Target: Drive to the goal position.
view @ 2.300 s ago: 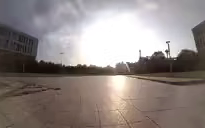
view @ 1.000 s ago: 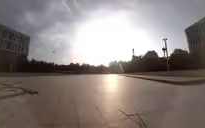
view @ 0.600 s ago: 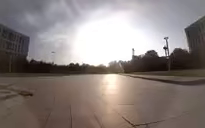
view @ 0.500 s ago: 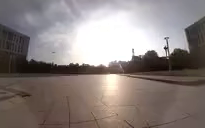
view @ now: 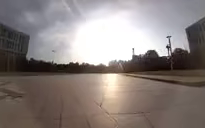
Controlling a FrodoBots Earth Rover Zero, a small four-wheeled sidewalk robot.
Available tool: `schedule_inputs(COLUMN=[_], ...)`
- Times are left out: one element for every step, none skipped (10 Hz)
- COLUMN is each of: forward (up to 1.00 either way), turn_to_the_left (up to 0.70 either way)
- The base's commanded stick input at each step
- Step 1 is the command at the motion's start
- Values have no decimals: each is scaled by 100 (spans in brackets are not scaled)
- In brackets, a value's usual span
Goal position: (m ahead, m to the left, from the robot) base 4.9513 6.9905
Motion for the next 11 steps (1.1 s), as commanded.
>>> schedule_inputs(forward=[70,70,70,70,70,70,70,70,70,70,70], turn_to_the_left=[35,33,24,15,6,0,0,0,0,0,0])
